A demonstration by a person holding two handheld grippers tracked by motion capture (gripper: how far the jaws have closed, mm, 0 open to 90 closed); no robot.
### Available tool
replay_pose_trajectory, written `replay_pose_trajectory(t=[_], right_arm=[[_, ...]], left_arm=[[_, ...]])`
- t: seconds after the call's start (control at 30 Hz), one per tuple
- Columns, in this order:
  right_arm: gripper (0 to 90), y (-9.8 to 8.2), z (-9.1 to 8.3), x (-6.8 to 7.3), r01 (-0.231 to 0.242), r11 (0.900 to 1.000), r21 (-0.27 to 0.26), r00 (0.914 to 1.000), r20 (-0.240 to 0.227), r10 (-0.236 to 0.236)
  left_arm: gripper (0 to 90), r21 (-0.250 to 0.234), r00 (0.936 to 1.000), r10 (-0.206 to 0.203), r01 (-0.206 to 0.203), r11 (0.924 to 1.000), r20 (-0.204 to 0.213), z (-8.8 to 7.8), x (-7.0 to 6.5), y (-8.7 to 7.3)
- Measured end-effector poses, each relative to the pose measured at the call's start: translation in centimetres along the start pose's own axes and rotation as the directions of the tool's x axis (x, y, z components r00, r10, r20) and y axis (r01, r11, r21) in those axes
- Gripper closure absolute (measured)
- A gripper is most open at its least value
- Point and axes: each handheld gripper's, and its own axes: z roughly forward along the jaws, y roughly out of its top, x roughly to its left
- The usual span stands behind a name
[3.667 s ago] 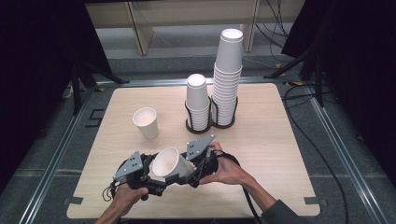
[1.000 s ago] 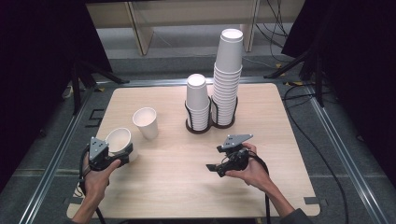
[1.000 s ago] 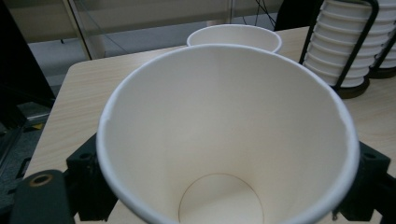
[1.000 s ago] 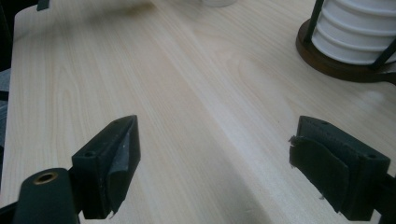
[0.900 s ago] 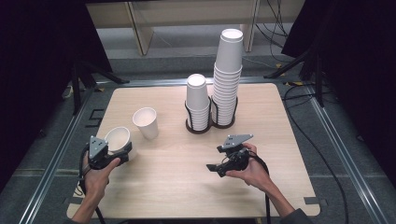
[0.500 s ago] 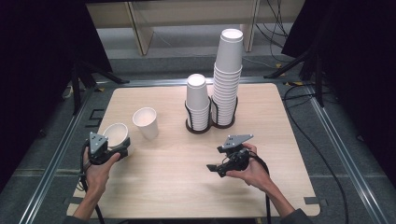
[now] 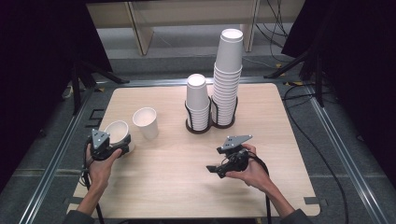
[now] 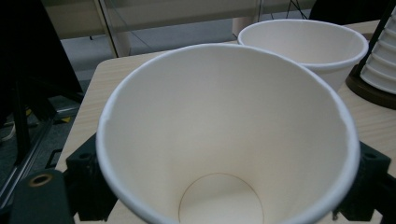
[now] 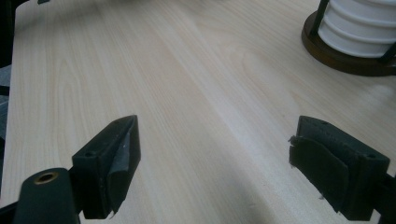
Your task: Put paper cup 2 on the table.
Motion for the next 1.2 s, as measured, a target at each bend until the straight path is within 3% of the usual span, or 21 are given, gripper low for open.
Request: replay_pose_trajectory(t=[0.4, 0.57, 0.87, 1.0, 1.2], right_arm=[[16.1, -0.1, 0.2, 0.2, -0.002, 1.0, 0.005, 1.0, -0.007, 0.002], [16.2, -0.1, 0.2, 0.2, -0.002, 1.0, 0.004, 1.0, -0.009, 0.002], [16.2, 0.0, 0.2, 0.2, 0.013, 1.0, 0.006, 0.9998, -0.013, -0.013], [16.2, -0.1, 0.2, 0.2, 0.004, 1.0, 0.008, 0.9999, -0.016, -0.003], [16.3, -0.2, 0.2, 0.3, 0.008, 1.0, 0.011, 0.9998, -0.019, -0.007]], left_arm=[[13.5, 0.005, 0.9998, -0.02, 0.02, 0.9998, 0.01, 2.3, 0.6, -0.3], [12.4, -0.01, 0.9993, -0.015, 0.015, 0.9998, 0.034, 2.8, 0.8, -0.6], [11.1, -0.009, 0.9968, -0.007, 0.008, 0.9999, 0.079, 3.0, 0.9, -0.9], [12.8, 0.004, 0.9972, 0.013, -0.013, 0.9999, 0.074, 2.9, 0.9, -1.3], [13.0, 0.018, 0.9969, 0.008, -0.009, 0.9998, 0.078, 2.5, 1.1, -1.5]])
